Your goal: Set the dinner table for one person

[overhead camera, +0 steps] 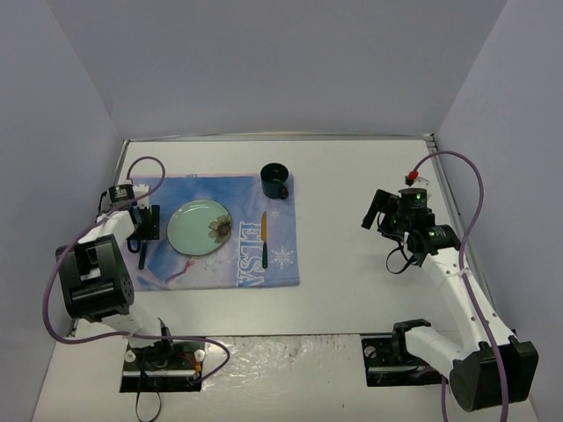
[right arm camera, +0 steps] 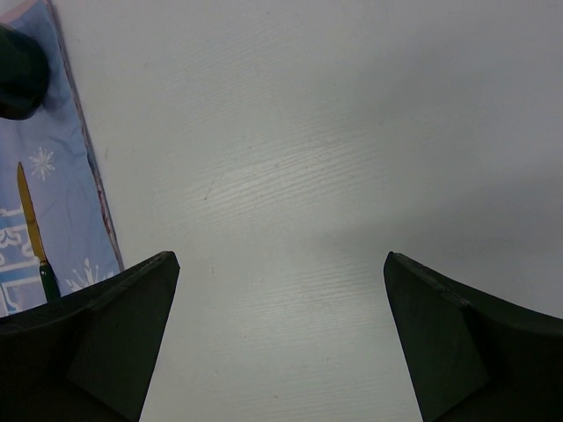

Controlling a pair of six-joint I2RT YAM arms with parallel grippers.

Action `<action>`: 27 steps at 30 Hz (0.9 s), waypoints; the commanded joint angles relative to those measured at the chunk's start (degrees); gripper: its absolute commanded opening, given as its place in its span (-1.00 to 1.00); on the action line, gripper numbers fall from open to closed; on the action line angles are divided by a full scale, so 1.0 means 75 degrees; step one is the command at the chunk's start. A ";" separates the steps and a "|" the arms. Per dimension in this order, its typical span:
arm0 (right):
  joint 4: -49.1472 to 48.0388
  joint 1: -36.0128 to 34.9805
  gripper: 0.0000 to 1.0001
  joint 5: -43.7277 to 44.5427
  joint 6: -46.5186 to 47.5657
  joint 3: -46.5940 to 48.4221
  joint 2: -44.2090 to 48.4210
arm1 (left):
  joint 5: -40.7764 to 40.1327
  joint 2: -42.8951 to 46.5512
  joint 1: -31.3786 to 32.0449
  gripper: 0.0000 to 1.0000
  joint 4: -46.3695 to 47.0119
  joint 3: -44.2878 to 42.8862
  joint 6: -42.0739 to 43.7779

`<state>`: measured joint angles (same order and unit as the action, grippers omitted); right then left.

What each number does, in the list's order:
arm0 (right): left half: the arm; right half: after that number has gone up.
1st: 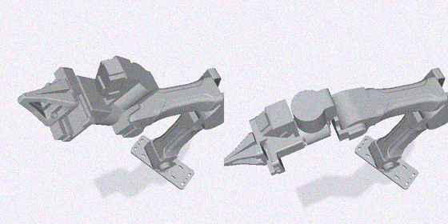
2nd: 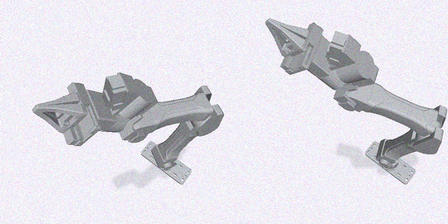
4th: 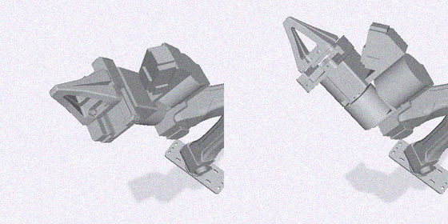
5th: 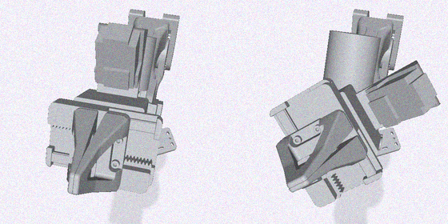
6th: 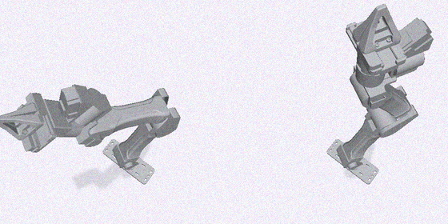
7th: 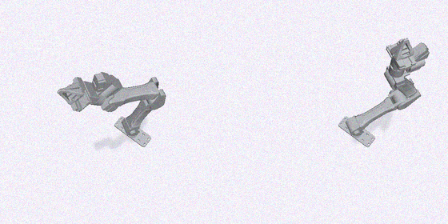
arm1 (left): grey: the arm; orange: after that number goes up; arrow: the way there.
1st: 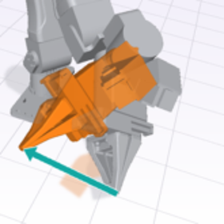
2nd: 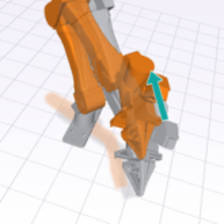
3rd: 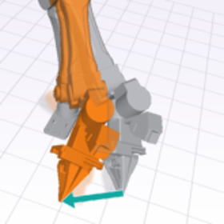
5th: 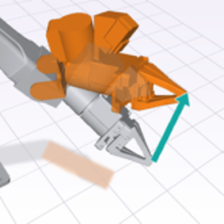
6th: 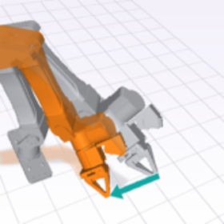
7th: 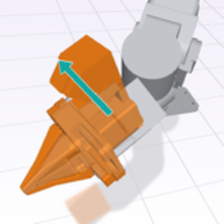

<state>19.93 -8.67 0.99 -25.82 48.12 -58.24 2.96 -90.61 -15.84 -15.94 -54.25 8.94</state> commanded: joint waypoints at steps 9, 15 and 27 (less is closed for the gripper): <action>-0.0396 0.0042 1.00 0.0915 0.1185 0.1798 0.0712 | -0.0278 0.3014 0.0122 0.59 -0.2186 -0.3027 -0.1959; -0.0408 -0.0215 1.00 0.1837 0.2258 0.2677 0.1075 | -0.0875 0.3996 0.1212 0.71 -0.3663 -0.4637 -0.1989; -0.0817 -0.0603 1.00 0.2248 0.2341 0.2584 0.2197 | -0.2139 0.6502 0.2486 0.87 -0.4965 -0.4027 -0.2421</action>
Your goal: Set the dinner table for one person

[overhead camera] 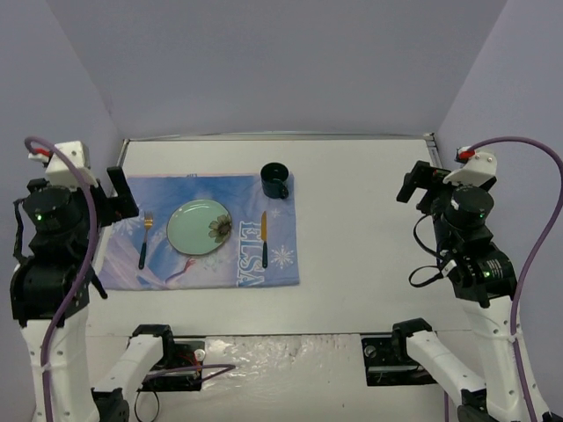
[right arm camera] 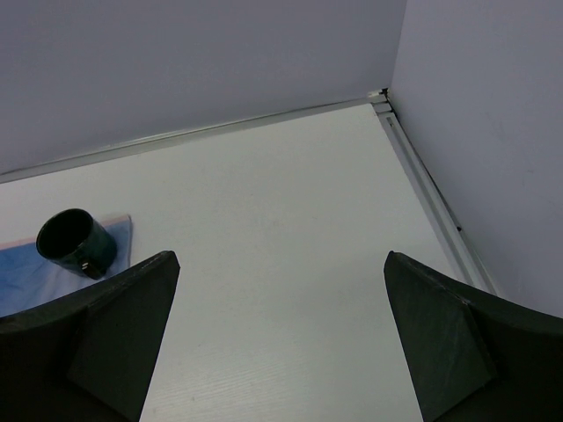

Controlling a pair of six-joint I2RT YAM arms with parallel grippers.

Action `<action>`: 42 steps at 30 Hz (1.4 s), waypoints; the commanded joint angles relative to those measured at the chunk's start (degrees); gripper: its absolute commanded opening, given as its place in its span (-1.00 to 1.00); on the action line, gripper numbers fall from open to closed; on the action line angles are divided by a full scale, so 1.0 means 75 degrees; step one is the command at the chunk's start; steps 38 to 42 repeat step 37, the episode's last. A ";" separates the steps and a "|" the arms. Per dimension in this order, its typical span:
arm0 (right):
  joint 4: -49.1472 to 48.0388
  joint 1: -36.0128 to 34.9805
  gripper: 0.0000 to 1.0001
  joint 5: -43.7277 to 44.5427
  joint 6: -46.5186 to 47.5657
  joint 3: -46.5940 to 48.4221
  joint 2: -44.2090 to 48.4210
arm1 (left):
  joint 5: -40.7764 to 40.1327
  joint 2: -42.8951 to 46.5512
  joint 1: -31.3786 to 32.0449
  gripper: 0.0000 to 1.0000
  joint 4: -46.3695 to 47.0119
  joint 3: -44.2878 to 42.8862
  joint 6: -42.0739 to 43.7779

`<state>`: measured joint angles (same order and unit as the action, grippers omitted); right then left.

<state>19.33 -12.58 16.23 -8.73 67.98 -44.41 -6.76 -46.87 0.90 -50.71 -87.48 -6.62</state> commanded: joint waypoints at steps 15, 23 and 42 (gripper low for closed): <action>-0.1123 -0.0115 1.00 0.0295 -0.0029 -0.1057 0.1208 | -0.2005 0.2908 0.1121 0.92 -0.0865 0.2253 -0.0909; -0.1155 -0.0104 1.00 0.0457 -0.0187 -0.1584 0.1581 | -0.2036 0.3559 0.1150 0.94 -0.1125 0.2508 -0.0915; -0.1358 -0.0104 1.00 0.0387 -0.0039 -0.1728 0.1636 | -0.2125 0.3804 0.1157 0.94 -0.1363 0.2395 -0.1063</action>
